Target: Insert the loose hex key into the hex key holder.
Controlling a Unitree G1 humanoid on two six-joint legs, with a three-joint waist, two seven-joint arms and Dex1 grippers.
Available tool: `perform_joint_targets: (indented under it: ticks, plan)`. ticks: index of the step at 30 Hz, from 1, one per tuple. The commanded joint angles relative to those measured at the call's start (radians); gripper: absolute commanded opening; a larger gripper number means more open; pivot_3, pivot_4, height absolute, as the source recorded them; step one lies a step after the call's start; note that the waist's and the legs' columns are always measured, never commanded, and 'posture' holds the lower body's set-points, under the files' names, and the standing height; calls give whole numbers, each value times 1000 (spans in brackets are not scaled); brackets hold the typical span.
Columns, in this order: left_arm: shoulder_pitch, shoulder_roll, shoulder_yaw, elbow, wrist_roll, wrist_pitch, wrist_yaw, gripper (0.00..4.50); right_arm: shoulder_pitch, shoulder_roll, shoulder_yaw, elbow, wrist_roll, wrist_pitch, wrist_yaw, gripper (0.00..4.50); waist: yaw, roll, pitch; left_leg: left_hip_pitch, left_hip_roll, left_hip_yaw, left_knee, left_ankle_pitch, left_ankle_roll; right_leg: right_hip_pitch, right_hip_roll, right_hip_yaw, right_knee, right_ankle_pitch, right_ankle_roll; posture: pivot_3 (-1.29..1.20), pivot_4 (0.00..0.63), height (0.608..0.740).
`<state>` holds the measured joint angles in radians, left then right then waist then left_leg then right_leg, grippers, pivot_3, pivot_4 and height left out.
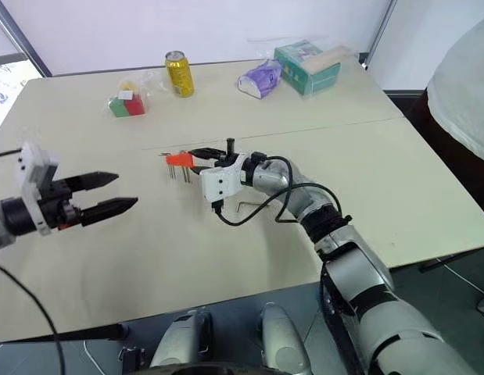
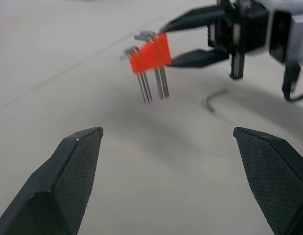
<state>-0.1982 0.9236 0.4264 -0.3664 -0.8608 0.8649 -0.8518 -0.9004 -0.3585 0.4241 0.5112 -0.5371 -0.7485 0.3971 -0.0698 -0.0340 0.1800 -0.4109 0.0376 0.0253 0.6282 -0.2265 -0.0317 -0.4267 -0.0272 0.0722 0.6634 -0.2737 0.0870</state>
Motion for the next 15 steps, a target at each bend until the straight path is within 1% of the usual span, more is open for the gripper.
perform_joint_targets:
  ticks: [1,4,8,15]
  plan:
    - [-117,-11,-45,44,-33,-4,-20,4500,-36,-45,-47,-85,-32,-99,-93,1008,0,0,0,0,0,0,0,0,0,0,0,0,0,0,0,0,150,740]
    - [-227,-28,-86,80,-56,14,-29,4500,-59,-80,-65,-106,-32,-145,-125,1008,0,-1,1,0,0,0,1,0,0,0,0,0,0,0,1,0,150,740]
    - [-319,-49,-132,117,-61,24,-40,4500,-87,-108,-74,-103,-27,-185,-141,1008,-2,-1,1,0,-1,0,1,0,0,0,1,0,1,0,1,0,150,740]
    - [-374,-106,-169,129,-61,9,-42,4500,-105,-124,-70,-113,-3,-217,-116,1008,1,-1,1,0,-1,0,2,0,0,0,1,0,1,0,1,0,150,740]
